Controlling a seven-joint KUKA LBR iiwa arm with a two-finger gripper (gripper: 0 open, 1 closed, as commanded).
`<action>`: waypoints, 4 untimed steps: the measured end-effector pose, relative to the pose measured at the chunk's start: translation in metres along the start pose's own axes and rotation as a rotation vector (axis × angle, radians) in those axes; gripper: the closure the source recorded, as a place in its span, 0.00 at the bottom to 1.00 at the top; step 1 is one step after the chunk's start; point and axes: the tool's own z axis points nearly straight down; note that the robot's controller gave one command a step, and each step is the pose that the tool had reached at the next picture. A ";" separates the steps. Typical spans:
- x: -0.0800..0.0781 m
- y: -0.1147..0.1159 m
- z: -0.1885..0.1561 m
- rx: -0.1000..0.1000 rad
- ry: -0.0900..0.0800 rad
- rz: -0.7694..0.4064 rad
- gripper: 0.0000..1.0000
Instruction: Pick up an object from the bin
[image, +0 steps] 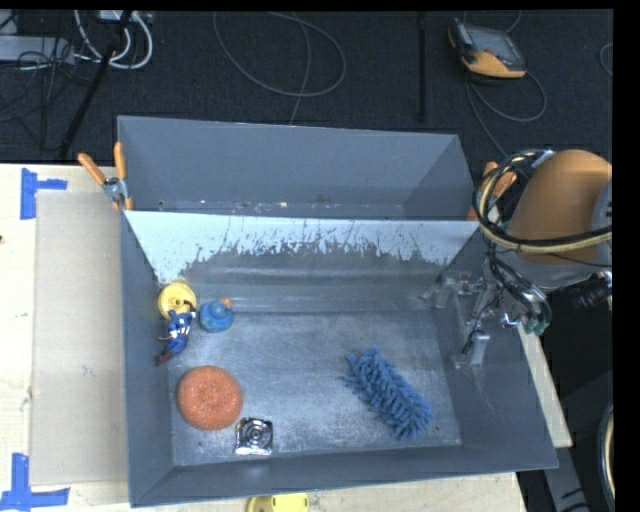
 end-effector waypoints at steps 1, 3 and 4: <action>-0.001 0.000 -0.005 0.001 -0.006 -0.003 0.00; 0.005 0.065 0.056 -0.001 0.002 -0.032 0.00; 0.046 0.083 0.047 0.003 -0.008 -0.168 0.00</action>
Offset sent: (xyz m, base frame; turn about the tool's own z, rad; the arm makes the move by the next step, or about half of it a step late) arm 0.0102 0.0551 -0.0597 0.0056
